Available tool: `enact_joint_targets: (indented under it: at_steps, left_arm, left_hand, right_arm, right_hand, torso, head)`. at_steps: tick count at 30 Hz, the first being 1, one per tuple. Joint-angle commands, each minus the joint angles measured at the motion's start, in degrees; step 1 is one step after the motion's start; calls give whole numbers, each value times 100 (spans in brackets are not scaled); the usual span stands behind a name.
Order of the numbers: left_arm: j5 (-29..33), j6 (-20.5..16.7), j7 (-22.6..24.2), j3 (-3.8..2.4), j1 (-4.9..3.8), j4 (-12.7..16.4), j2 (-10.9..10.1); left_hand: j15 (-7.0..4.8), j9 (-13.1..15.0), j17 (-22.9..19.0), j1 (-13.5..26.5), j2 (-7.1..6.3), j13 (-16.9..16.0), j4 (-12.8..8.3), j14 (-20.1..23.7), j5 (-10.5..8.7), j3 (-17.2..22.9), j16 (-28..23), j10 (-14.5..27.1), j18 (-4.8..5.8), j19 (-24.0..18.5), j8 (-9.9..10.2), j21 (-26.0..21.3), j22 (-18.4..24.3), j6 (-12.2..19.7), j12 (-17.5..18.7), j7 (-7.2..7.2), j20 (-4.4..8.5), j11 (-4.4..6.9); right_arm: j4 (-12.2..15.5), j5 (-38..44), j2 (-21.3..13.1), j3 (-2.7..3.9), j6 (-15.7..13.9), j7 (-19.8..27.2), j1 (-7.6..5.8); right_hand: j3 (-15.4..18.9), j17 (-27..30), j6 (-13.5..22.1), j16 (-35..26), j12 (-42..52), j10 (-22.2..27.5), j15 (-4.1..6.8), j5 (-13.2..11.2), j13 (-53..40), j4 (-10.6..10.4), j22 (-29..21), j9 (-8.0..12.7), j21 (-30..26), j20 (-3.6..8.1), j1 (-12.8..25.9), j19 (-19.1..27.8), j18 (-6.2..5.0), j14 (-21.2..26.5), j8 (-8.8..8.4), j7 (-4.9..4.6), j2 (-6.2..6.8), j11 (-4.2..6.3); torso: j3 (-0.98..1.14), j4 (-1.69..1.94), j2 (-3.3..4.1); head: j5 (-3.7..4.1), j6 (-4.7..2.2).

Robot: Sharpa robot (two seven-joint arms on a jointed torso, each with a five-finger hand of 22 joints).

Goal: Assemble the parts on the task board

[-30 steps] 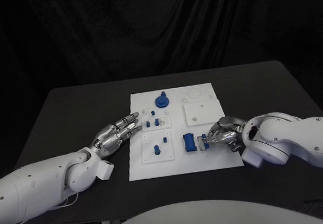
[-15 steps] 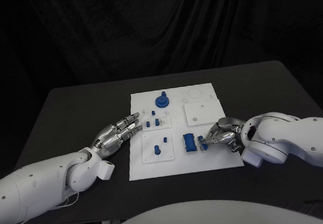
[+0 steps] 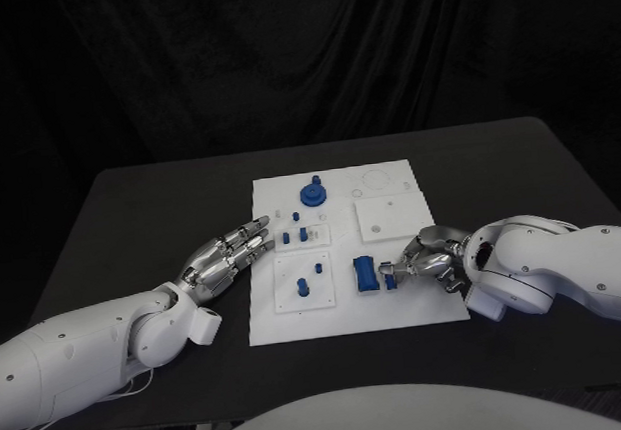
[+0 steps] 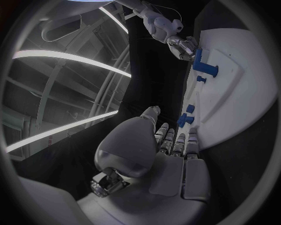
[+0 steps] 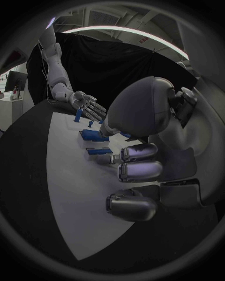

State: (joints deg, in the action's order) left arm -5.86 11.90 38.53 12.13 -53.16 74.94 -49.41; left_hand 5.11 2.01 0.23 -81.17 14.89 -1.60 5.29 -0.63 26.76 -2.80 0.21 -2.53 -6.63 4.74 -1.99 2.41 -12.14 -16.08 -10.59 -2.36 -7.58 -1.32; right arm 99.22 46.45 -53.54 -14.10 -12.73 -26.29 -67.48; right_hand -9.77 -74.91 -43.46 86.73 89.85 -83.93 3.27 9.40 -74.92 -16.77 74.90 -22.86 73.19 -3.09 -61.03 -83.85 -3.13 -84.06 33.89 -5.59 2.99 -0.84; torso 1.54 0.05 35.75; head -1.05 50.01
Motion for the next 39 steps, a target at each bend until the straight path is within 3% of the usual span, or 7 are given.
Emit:
enact_joint_targets:
  at_steps: [1, 20, 24, 27, 33, 37, 39]
  left_arm:
    - [21, 111, 33, -4, 11, 24, 24]
    - [-67, -468, 579, -6, 9, 558, -339]
    - [-110, -710, 761, -6, -52, 806, -490]
    - [-127, -868, 886, -7, -181, 934, -532]
    - [-164, -1230, 1176, -6, -408, 1088, -569]
    - [-169, -1396, 1278, -5, -440, 995, -467]
    - [-170, -1469, 1307, -5, -447, 912, -377]
  left_hand:
    - [-11, 7, 4, 44, 23, -3, 2, -7, 16, 27, 8, 10, -35, 8, -14, 36, 1, 10, -1, -24, -36, -23]
    - [-193, 36, -1, 88, -134, -32, -12, 7, 55, 97, 3, -95, -131, -8, -68, 39, 30, -261, -231, -109, 43, -131]
    - [-309, 16, -12, 167, -201, -38, 117, 36, 64, 22, -9, -125, -158, -27, -36, 33, 58, -161, -302, -114, 143, -99]
    - [-424, -33, -23, 250, -283, -35, 403, 63, 49, -173, -21, -121, -94, -148, 34, -39, 311, 250, -310, -70, 330, -21]
    - [-712, -76, -23, 247, -322, 9, 1136, 63, -184, -687, -21, 43, -7, -452, 78, -216, 1088, 706, 59, 619, 689, 287]
    - [-1029, -116, -23, 500, -174, 74, 1152, 63, -684, -1003, -21, 228, -50, -474, 116, -241, 1214, 1079, 560, 951, 986, 804]
    - [-1098, -149, -23, 603, -86, 135, 1150, 63, -966, -1165, -21, 266, -15, -474, 148, -241, 1214, 1331, 933, 1517, 1077, 945]
  right_arm:
    - [16, 55, -14, -4, 18, -18, 26]
    - [440, 823, -706, -4, -2464, 2441, -111]
    - [404, 152, -761, -4, -2779, 3269, -261]
    - [328, -409, -773, -4, -2879, 3930, -331]
    - [-6, -1797, -568, -5, -2228, 5252, -357]
    - [-175, -2184, -459, -6, -1879, 5700, -260]
    - [-254, -2296, -427, -6, -1748, 5910, -184]
  right_hand:
    - [62, -624, 34, -22, 15, -607, -50, -39, -1508, 9, 986, 6, -22, -36, 85, 20, -78, -403, -22, 14, -15, -30]
    - [183, 220, -259, -430, 15, -607, 54, 415, -1508, 0, 741, -189, -842, 48, -360, 380, -240, -135, 556, 181, -160, 109]
    - [239, 1598, -245, -1290, -497, 266, 3, 418, -614, -7, 240, -155, -2333, -5, -131, 1059, -479, 443, 592, 153, -359, 70]
    - [498, 4263, -224, -3593, -2680, 3164, -270, 1170, 2159, 10, -854, 11, -4729, -247, 105, 2257, -733, 1962, 493, 13, -488, -204]
    - [1185, 5851, 710, -5971, -5321, 5590, -1471, 1117, 4442, 3, -2691, 713, -6973, -1100, -47, 4155, -374, 4727, -357, -866, -860, -1206]
    - [1624, 6441, 1298, -6480, -6054, 6605, -1720, 947, 5397, 1, -4089, 1211, -7001, -1306, 39, 5855, -224, 5936, -991, -836, -1027, -1399]
    - [1881, 6992, 2611, -7475, -6968, 7779, -1401, 727, 6140, 2, -6249, 1700, -7175, -1317, 152, 7842, -52, 7528, -1921, -162, -1112, -1124]
  torso:
    - [-3, 2, -1]
    - [23, -45, -92]
    - [44, -84, -175]
    - [54, -99, -292]
    - [86, -174, -440]
    - [108, -219, -474]
    - [110, -225, -491]
  head:
    - [-6, -1]
    - [-169, -1]
    - [-251, -1]
    - [-334, -1]
    - [-423, -1]
    - [-441, -1]
    - [-434, -1]
